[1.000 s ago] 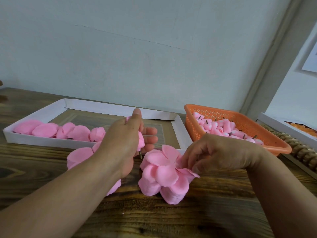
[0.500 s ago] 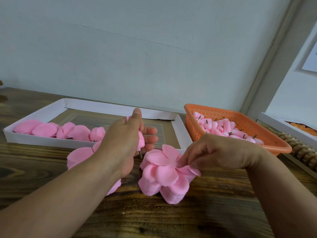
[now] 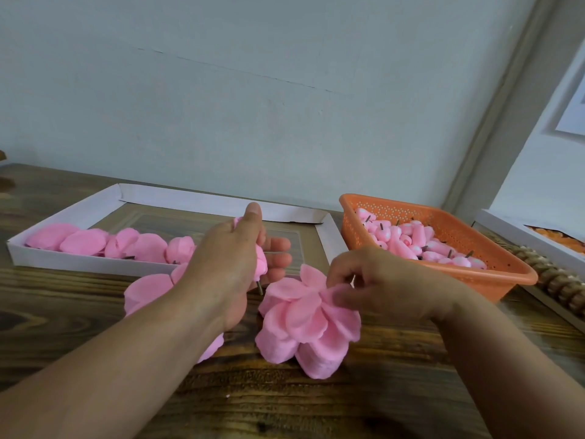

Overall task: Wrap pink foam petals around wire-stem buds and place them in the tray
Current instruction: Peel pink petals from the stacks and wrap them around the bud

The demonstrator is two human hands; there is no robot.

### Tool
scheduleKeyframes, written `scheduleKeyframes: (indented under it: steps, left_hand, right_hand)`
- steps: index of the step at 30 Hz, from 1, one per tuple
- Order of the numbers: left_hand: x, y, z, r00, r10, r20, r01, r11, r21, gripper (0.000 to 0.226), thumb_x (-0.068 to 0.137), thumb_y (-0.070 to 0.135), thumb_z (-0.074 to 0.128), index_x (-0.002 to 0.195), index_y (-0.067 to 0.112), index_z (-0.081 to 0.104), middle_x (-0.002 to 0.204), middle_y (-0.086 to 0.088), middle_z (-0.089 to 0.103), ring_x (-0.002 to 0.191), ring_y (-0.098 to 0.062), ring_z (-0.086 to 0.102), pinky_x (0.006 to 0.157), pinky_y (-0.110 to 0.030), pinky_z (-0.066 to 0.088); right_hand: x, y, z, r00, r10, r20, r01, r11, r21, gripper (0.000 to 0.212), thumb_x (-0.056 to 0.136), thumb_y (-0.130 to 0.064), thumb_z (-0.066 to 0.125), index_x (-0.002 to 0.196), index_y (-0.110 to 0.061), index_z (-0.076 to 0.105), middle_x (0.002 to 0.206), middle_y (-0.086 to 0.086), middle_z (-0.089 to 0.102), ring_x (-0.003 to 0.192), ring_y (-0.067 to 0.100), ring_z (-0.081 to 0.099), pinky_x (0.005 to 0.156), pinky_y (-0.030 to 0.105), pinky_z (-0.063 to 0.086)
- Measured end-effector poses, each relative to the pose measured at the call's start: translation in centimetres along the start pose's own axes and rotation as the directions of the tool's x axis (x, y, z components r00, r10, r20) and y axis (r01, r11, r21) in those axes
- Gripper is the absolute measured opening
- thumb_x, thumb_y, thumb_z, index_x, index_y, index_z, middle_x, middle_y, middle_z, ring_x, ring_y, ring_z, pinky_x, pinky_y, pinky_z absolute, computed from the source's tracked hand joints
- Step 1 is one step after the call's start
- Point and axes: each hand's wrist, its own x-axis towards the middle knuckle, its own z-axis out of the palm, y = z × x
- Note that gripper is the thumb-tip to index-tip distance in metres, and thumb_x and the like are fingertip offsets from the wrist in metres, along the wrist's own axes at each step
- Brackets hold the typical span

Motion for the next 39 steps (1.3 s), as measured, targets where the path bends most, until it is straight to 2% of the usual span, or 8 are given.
scheduleKeyframes:
  steps: [10, 15, 20, 24, 26, 31, 34, 39]
  left_hand:
    - [-0.6, 0.3, 0.1, 1.000, 0.007, 0.024, -0.008, 0.999, 0.054, 0.045, 0.100, 0.038, 0.041, 0.063, 0.012, 0.041, 0.048, 0.000, 0.062, 0.033, -0.008, 0.050, 0.034, -0.015, 0.040]
    - [-1.9, 0.8, 0.2, 0.965, -0.097, 0.244, 0.094, 0.995, 0.024, 0.046, 0.098, 0.037, 0.043, 0.061, 0.010, 0.042, 0.062, -0.012, 0.068, 0.047, -0.016, 0.062, 0.042, -0.023, 0.051]
    - [-2.9, -0.1, 0.6, 0.863, -0.232, 0.448, 0.258, 0.966, 0.002, 0.056, 0.094, 0.038, 0.047, 0.044, 0.013, 0.050, 0.101, -0.017, 0.073, 0.096, -0.028, 0.070, 0.079, -0.038, 0.059]
    - [-2.4, -0.9, 0.8, 0.915, -0.162, 0.368, 0.193, 0.980, -0.047, 0.054, 0.096, 0.039, 0.045, 0.048, 0.013, 0.048, 0.113, -0.025, 0.064, 0.110, -0.032, 0.062, 0.099, -0.048, 0.048]
    - [-2.2, -0.7, 0.7, 0.937, -0.129, 0.325, 0.167, 0.982, -0.091, 0.050, 0.093, 0.043, 0.047, 0.052, 0.013, 0.046, 0.105, -0.033, 0.059, 0.102, -0.035, 0.060, 0.103, -0.051, 0.043]
    - [-2.0, -0.2, 0.7, 0.930, -0.097, 0.356, 0.195, 0.948, -0.253, 0.045, 0.085, 0.046, 0.049, 0.055, 0.013, 0.045, 0.086, -0.015, 0.052, 0.086, -0.027, 0.052, 0.096, -0.048, 0.044]
    - [-2.3, 0.0, 1.0, 0.933, -0.099, 0.345, 0.217, 0.920, -0.325, 0.043, 0.084, 0.045, 0.049, 0.056, 0.013, 0.043, 0.066, -0.007, 0.049, 0.061, -0.017, 0.053, 0.076, -0.035, 0.044]
    - [-2.8, 0.0, 1.6, 0.906, -0.220, 0.361, 0.380, 0.798, -0.468, 0.054, 0.095, 0.041, 0.047, 0.048, 0.013, 0.046, 0.054, -0.003, 0.046, 0.050, -0.013, 0.051, 0.082, -0.031, 0.044]
  right_hand:
    - [1.3, 1.2, 0.8, 0.841, 0.330, -0.429, -0.031, 0.820, 0.571, 0.021, 0.076, 0.005, 0.063, 0.061, -0.008, 0.056, 0.053, 0.006, 0.051, 0.051, 0.017, 0.045, 0.048, 0.027, 0.037]
    - [1.6, 1.5, 0.8, 0.692, 0.505, -0.515, 0.066, 0.667, 0.742, 0.028, 0.080, 0.006, 0.058, 0.058, -0.008, 0.049, 0.046, 0.000, 0.053, 0.043, 0.012, 0.049, 0.040, 0.025, 0.041]
    - [1.5, 0.4, 0.7, 0.582, 0.383, -0.718, 0.018, 0.876, 0.482, 0.017, 0.077, 0.003, 0.059, 0.064, 0.001, 0.049, 0.059, 0.021, 0.059, 0.052, 0.020, 0.054, 0.049, 0.035, 0.041]
    - [1.0, -1.8, 1.3, 0.699, 0.135, -0.702, 0.034, 0.975, 0.221, 0.030, 0.075, 0.002, 0.059, 0.057, -0.019, 0.046, 0.071, 0.009, 0.065, 0.067, 0.018, 0.057, 0.059, 0.034, 0.047]
    - [0.8, -2.6, 1.6, 0.747, 0.045, -0.663, 0.039, 0.993, 0.112, 0.031, 0.074, 0.000, 0.060, 0.057, -0.020, 0.044, 0.075, 0.007, 0.066, 0.071, 0.020, 0.057, 0.065, 0.038, 0.045]
    - [0.4, -3.4, 2.2, 0.801, -0.146, -0.580, 0.043, 0.981, -0.188, 0.005, 0.078, -0.006, 0.058, 0.073, -0.006, 0.057, 0.075, 0.008, 0.063, 0.071, 0.029, 0.057, 0.064, 0.044, 0.047]
    - [0.9, -4.0, 3.1, 0.758, -0.266, -0.596, 0.065, 0.939, -0.337, 0.006, 0.076, -0.003, 0.056, 0.071, -0.002, 0.059, 0.066, 0.010, 0.059, 0.059, 0.031, 0.052, 0.054, 0.044, 0.046]
    - [1.1, -4.0, 3.7, 0.606, -0.469, -0.642, 0.117, 0.851, -0.512, 0.010, 0.074, -0.003, 0.054, 0.065, -0.006, 0.057, 0.061, 0.007, 0.054, 0.050, 0.024, 0.046, 0.046, 0.029, 0.034]
